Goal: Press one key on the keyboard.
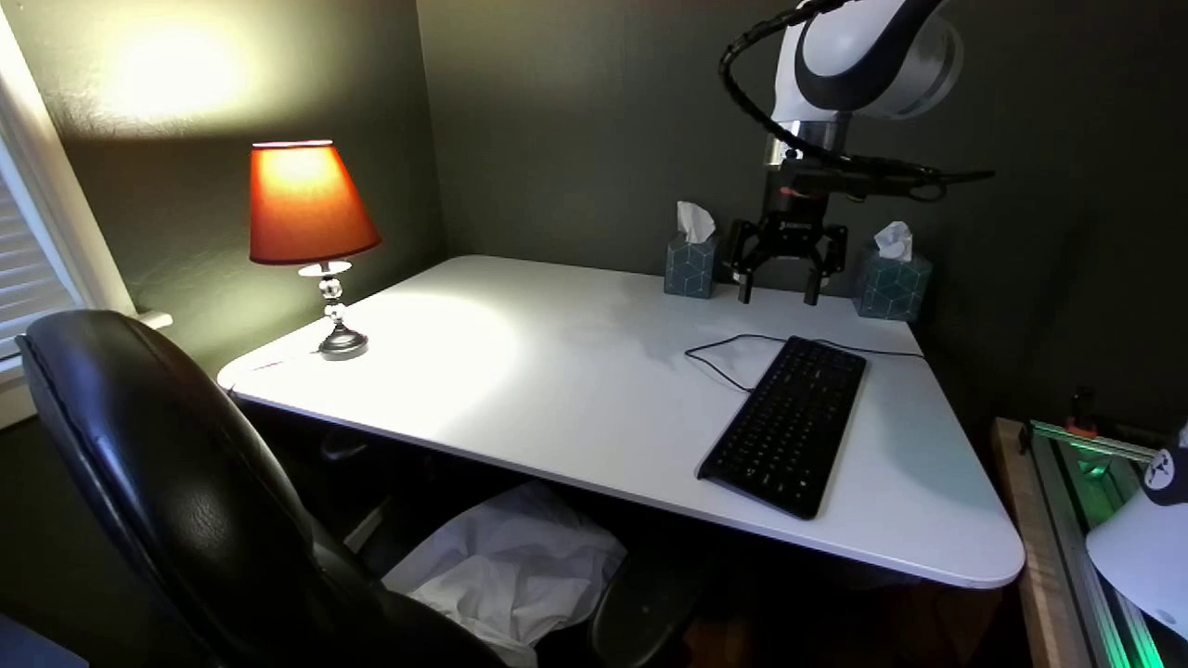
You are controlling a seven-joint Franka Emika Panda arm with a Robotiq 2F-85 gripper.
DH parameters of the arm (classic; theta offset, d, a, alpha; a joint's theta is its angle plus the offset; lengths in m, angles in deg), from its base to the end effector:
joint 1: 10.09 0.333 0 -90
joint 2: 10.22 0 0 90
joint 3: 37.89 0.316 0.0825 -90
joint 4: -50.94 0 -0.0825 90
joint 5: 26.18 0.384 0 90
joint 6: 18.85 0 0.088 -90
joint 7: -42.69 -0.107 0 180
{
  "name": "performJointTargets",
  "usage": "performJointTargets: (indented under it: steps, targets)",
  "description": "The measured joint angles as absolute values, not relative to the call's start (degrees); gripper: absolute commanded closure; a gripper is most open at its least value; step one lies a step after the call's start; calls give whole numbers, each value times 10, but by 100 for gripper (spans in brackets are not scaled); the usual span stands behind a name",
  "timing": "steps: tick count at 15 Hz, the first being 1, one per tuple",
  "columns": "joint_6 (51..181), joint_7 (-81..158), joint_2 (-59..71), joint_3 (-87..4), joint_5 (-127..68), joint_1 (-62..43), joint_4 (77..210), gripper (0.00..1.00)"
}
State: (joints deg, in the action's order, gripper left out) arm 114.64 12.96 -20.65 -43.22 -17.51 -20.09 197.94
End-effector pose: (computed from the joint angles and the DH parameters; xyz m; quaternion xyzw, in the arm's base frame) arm 0.4157 -0.1105 0.3248 -0.9002 0.4303 0.0352 0.0578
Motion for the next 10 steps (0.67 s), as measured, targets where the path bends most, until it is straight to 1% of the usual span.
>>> performJointTargets:
  steps: [5,10]
  targets:
    - [1146,76,-171,-445,-166,-215,1979,0]
    - [1166,34,-135,-472,-106,-223,1979,0]
